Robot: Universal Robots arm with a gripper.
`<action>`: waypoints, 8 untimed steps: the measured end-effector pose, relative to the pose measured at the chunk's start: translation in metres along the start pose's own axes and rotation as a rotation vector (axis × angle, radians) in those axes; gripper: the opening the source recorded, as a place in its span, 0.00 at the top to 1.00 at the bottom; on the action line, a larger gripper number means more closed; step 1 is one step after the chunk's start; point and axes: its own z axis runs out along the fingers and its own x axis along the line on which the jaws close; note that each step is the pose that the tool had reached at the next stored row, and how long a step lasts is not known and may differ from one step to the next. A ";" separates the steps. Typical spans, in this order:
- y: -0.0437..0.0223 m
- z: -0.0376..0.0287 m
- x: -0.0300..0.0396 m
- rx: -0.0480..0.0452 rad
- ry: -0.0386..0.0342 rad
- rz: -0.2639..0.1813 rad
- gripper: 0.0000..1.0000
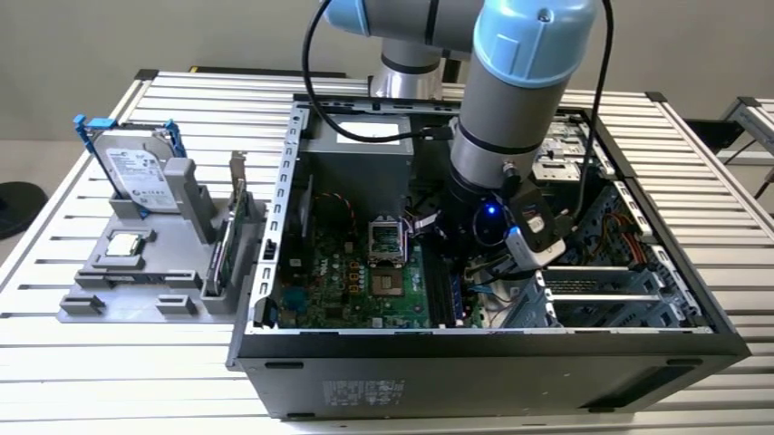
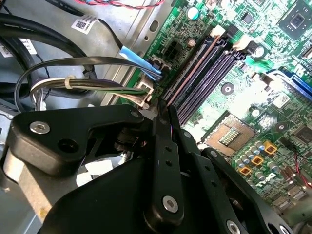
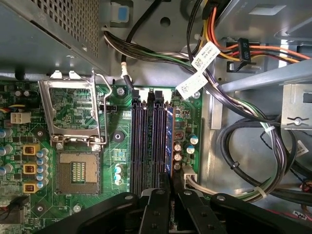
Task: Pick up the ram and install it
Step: 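Press down the ram until it locks into place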
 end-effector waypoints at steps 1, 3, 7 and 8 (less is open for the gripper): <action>0.0000 0.0000 0.0000 -0.0004 0.0000 -0.002 1.00; 0.0000 0.0000 0.0000 -0.0008 0.0000 -0.004 1.00; -0.0001 0.0021 0.0000 0.0000 0.0002 -0.004 1.00; -0.0001 0.0028 0.0000 0.0000 0.0002 -0.004 1.00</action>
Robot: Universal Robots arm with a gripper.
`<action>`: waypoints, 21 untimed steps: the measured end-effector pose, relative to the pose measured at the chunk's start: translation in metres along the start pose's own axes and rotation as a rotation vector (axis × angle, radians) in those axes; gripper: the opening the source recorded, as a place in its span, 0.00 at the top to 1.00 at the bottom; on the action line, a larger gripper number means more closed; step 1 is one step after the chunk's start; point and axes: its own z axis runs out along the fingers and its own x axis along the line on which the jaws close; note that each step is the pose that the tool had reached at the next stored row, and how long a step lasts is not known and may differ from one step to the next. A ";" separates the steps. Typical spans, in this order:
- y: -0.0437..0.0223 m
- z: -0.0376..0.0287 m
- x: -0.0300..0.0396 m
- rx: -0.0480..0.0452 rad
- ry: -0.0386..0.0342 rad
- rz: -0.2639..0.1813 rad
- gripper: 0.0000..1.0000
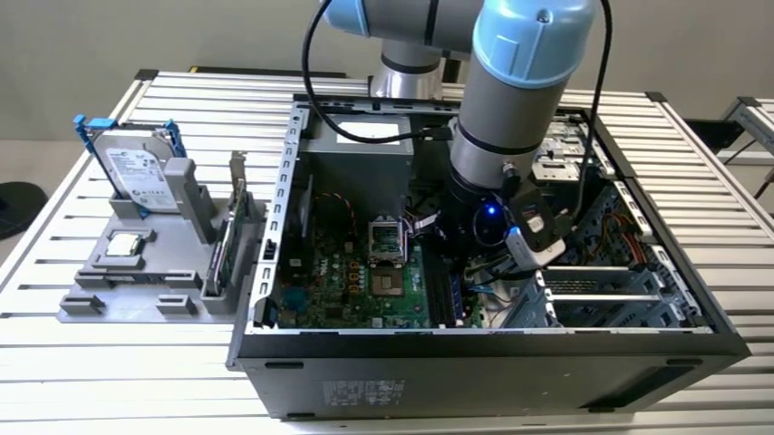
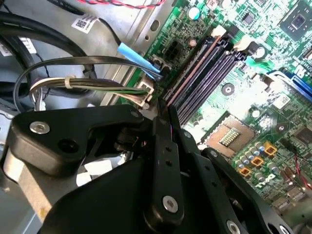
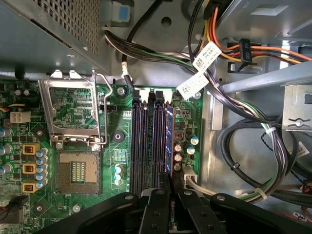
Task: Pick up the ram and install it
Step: 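Press down the ram until it locks into place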
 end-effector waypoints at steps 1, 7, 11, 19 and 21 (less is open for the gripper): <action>0.0000 0.0007 0.0000 -0.0004 0.0005 0.000 1.00; 0.0001 0.0031 0.0001 -0.0005 -0.0001 0.000 1.00; 0.0001 0.0032 0.0001 -0.0008 -0.0002 0.000 1.00; 0.0001 0.0033 0.0001 -0.0008 -0.0002 0.000 1.00; 0.0001 0.0033 0.0001 -0.0008 -0.0002 0.000 1.00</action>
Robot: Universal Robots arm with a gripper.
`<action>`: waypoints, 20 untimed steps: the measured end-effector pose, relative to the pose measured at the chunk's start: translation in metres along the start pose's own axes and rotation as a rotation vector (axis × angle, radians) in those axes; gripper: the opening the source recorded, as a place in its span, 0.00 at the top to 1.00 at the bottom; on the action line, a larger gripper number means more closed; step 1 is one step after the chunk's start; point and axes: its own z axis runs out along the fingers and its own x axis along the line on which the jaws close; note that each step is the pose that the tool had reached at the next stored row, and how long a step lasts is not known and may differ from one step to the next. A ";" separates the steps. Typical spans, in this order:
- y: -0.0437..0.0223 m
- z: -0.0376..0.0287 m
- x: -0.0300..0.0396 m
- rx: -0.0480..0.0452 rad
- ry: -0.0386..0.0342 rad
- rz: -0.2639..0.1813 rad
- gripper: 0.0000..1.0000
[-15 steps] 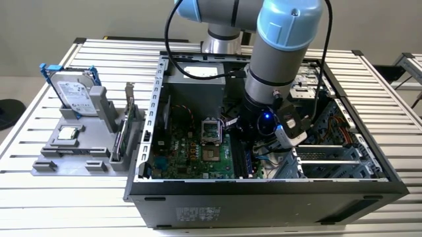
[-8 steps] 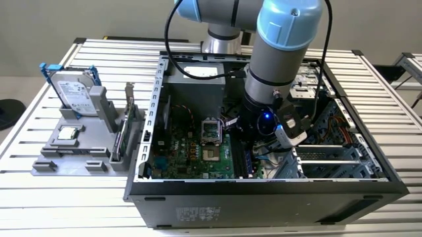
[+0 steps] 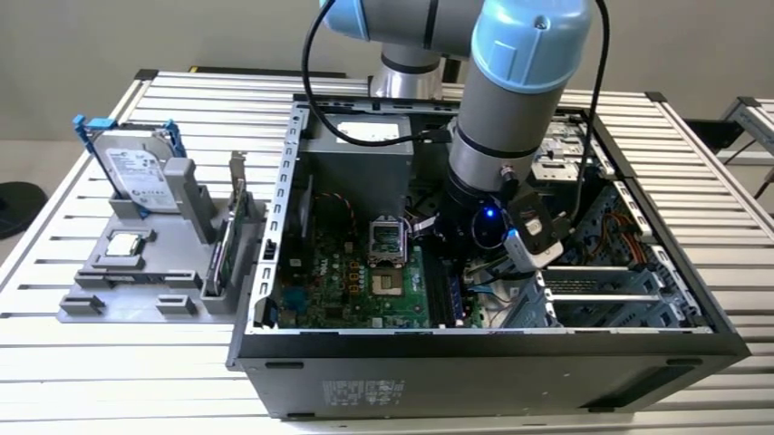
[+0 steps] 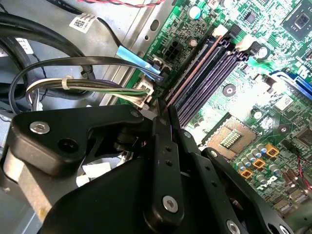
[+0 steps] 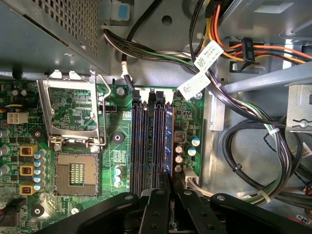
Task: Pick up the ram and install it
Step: 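Press down the ram until it locks into place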
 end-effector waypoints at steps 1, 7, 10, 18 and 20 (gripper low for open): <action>0.0000 0.0000 0.0000 0.0000 0.0000 0.000 1.00; 0.0000 0.0000 0.0000 0.0000 0.0000 0.000 1.00; 0.0000 0.0001 0.0000 0.0000 0.0000 0.000 1.00; 0.0000 -0.0022 -0.0001 -0.0002 0.0000 0.000 0.00; 0.0000 -0.0090 -0.0003 -0.0001 0.0000 0.000 0.00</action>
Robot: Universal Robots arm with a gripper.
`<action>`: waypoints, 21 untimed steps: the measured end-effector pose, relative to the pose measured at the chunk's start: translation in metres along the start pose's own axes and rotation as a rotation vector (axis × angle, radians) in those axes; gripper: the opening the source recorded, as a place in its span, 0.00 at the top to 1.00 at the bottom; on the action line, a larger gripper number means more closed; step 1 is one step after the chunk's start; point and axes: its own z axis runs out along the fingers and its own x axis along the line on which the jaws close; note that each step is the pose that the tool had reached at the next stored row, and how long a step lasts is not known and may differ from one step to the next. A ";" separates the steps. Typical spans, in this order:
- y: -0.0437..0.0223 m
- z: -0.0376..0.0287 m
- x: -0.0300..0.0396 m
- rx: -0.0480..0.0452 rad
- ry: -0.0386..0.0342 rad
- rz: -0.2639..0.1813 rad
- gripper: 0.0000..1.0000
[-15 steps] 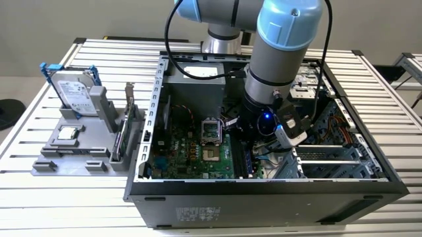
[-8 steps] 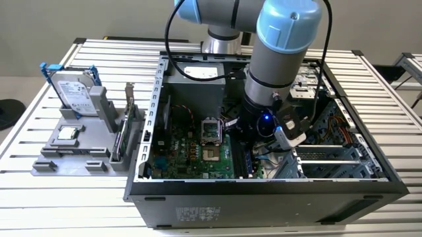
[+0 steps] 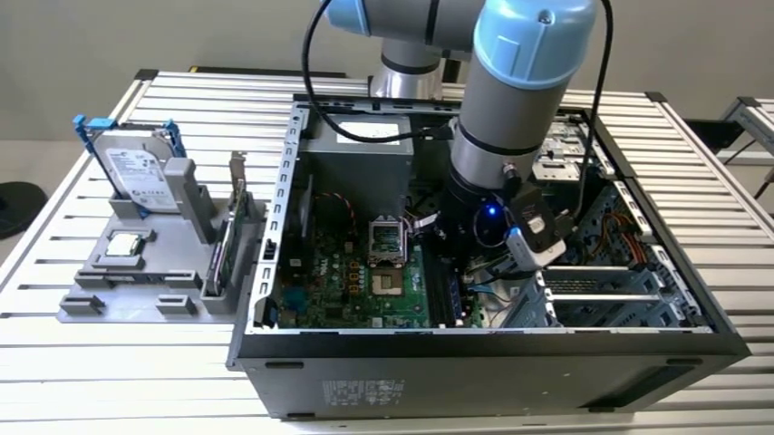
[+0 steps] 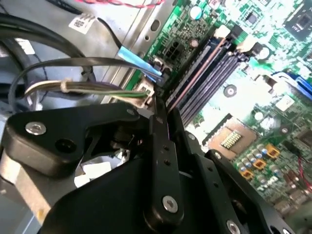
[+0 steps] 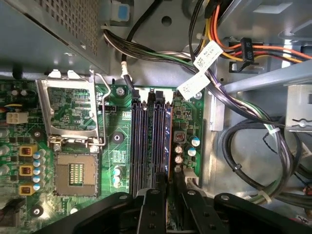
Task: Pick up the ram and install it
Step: 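Press down the ram until it locks into place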
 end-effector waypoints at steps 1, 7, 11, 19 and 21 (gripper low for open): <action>0.0000 -0.0045 -0.0001 0.0000 -0.0001 0.000 0.00; 0.0000 -0.0281 -0.0009 0.0001 0.0000 0.000 0.00; 0.0000 -0.0388 -0.0012 0.0000 -0.0001 0.000 0.00; 0.0000 -0.0411 -0.0012 -0.0001 -0.0007 0.000 1.00; 0.0000 -0.0411 -0.0012 0.0000 -0.0009 0.000 1.00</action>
